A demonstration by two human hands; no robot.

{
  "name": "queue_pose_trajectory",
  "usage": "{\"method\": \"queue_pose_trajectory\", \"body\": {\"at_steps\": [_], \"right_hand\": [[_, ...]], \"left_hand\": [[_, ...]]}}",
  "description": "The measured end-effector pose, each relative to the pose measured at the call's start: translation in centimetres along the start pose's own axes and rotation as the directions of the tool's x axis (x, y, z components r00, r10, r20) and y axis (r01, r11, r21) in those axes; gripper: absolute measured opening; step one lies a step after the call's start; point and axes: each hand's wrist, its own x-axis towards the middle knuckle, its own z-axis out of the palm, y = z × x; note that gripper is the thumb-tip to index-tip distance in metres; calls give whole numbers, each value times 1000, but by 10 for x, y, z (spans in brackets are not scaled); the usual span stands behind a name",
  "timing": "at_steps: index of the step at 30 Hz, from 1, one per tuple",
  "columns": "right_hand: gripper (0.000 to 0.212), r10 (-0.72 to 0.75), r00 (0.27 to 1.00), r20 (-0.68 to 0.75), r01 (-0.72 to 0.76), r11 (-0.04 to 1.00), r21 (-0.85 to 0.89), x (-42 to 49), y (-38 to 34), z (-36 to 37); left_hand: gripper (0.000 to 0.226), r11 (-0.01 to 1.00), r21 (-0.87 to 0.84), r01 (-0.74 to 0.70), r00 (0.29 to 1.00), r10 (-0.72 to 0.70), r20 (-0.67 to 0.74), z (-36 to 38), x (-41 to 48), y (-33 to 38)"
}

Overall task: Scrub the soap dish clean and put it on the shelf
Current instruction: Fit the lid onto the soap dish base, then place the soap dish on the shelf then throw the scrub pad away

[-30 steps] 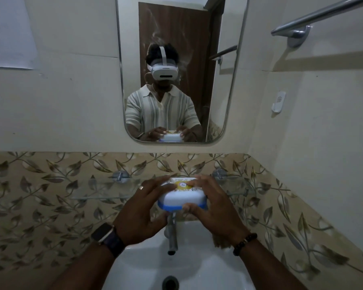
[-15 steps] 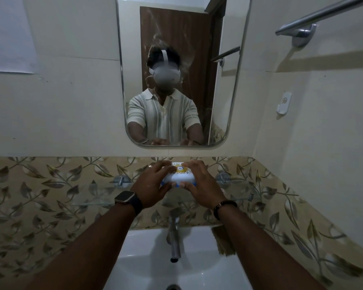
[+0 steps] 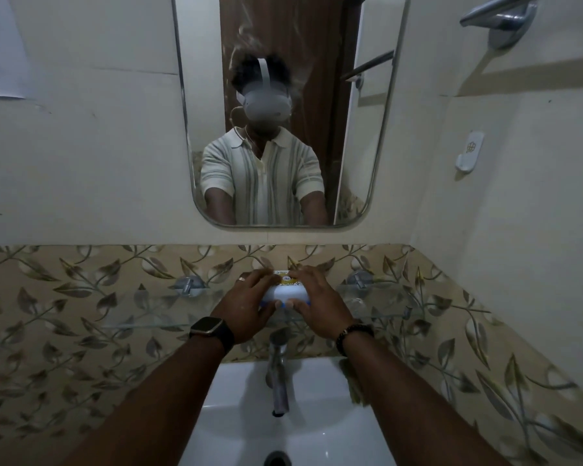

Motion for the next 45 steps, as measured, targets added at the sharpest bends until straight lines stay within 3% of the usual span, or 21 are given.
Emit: {"method": "queue_pose_trajectory", "body": {"at_steps": [3, 6, 9, 14, 19, 24, 31, 34, 37, 40, 45], "right_hand": [[68, 11, 1000, -16, -12, 1000, -7, -4, 4, 1], [72, 9, 989, -149, -3, 999, 43, -16, 3, 1], [72, -70, 961, -268, 69, 998, -14, -40, 2, -1], [79, -189, 892, -410, 116, 974, -196, -98, 32, 3], [85, -259, 895, -363, 117, 922, -369, -150, 73, 7], [78, -196, 944, -264, 52, 882, -469, -181, 103, 14], [74, 64, 984, -166, -143, 837, -527, -182, 132, 20], [73, 219, 970, 106, -104, 767, -634, -184, 155, 40], [76, 351, 876, 331, -26, 719, -695, -190, 176, 62], [85, 375, 891, 255, -99, 709, -698, -200, 183, 75], [74, 313, 930, 194, -121, 758, -641, -202, 174, 73]], "left_hand": [[64, 995, 81, -50, 996, 56, -71, 4, -5, 0], [64, 971, 183, -156, 955, 195, -223, 11, -10, 6], [56, 932, 221, -286, 892, 344, -295, 26, -18, 19], [52, 841, 206, -501, 797, 541, -268, 69, -44, 53], [62, 792, 143, -593, 776, 610, -160, 119, -63, 71], [70, 817, 48, -575, 817, 577, -26, 165, -68, 76], [67, 941, -30, -337, 938, 338, 74, 209, -48, 84], [64, 951, -94, -295, 947, 304, 102, 240, -47, 76], [52, 945, -2, -328, 907, 316, 278, 269, -52, 72], [68, 980, 31, -199, 909, 172, 379, 280, -60, 79], [61, 965, 110, -239, 921, 190, 340, 275, -48, 87]]}}
